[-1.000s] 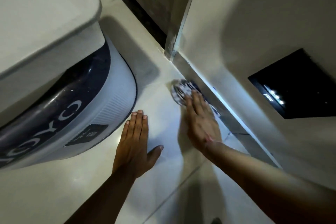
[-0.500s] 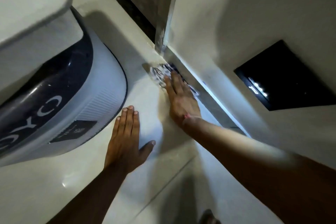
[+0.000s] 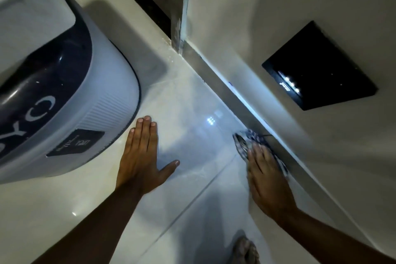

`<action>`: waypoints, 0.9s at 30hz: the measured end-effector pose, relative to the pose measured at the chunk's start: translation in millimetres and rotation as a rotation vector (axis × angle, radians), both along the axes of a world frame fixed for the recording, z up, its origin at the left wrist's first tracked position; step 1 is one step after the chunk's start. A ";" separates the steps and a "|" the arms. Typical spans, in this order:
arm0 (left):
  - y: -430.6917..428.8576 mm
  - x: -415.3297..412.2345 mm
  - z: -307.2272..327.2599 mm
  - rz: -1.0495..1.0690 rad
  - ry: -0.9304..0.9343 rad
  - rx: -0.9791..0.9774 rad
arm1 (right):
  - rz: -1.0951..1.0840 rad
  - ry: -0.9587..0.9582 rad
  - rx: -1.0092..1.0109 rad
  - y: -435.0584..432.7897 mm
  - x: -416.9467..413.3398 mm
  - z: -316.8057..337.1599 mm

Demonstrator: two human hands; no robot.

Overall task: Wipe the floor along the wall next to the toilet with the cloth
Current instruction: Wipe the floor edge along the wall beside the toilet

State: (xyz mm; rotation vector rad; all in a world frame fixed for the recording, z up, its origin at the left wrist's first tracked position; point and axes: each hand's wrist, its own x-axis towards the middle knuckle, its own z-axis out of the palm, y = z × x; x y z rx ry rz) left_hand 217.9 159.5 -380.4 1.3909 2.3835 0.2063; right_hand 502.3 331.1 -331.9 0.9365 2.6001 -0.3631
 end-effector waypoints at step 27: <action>0.9 -0.6 -0.8 0.031 -0.029 -0.007 | -0.043 0.073 0.023 16.2 -76.8 -13.7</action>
